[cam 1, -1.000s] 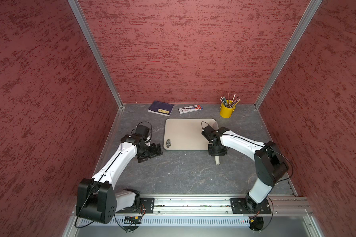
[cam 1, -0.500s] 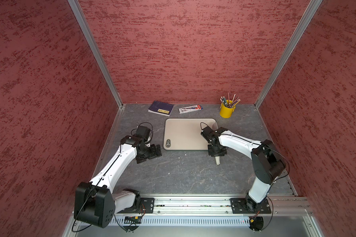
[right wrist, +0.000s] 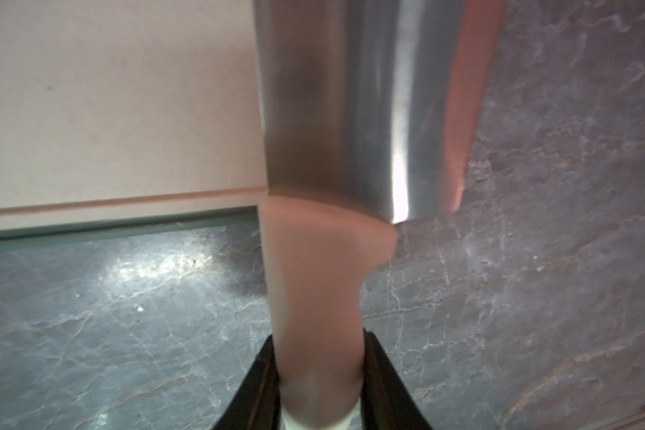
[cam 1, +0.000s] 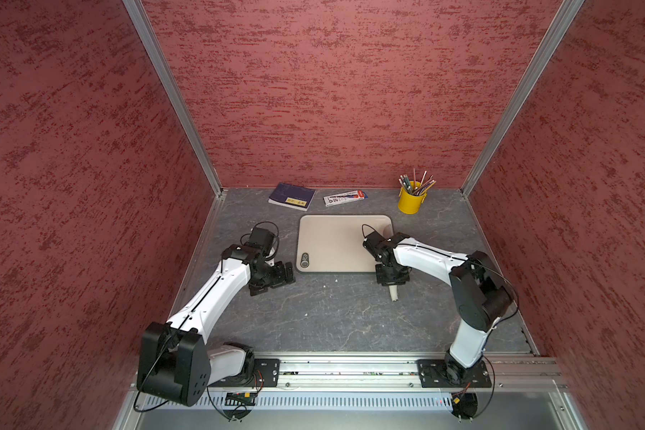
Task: Align the knife with the edge of the cutting board
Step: Place the knife at the edge of the cutting board.
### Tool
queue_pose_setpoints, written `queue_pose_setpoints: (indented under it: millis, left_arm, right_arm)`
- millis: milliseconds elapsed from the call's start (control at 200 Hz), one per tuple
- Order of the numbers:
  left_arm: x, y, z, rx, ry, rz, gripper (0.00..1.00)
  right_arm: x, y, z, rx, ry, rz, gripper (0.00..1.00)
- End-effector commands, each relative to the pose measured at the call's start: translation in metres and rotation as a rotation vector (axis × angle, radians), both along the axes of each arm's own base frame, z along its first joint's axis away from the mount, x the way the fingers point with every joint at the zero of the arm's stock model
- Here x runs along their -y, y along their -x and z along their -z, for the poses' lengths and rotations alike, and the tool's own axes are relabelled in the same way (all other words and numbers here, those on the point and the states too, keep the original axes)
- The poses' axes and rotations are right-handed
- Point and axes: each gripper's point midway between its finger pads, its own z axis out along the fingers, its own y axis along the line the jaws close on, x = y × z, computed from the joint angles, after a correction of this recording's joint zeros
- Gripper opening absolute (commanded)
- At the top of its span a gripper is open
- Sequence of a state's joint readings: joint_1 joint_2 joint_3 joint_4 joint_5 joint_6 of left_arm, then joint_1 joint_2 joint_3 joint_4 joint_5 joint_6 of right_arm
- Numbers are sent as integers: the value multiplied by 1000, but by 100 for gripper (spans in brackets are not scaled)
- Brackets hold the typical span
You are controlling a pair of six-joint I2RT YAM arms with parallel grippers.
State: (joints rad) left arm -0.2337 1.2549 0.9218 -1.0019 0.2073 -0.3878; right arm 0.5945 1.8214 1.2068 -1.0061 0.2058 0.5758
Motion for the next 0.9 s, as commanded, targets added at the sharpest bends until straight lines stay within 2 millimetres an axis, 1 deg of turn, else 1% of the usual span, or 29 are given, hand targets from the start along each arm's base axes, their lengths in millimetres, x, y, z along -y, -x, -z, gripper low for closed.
queue_pose_setpoints:
  millis: [0,115,421,611,746,897]
  left_arm:
    - [7,2,0,5,3,36,100]
    - [8,3,3,-13,-7,45,100]
    - [7,3,-1,0,-7,42,100]
    - [6,3,1,-6,-14,39,100]
    - [5,3,3,-15,-23,34,100]
    - [4,3,6,-30,-32,31,100]
  right_arm:
    - [2,1,7,0,18,-14,0]
    - [3,2,10,-5,24,-22,0]
    - [1,7,19,-40,14,-14,0]
    - [1,5,22,-53,28,-9,0]
    - [-2,7,26,-75,11,7,0]
    - [-2,5,20,-61,-1,27,0]
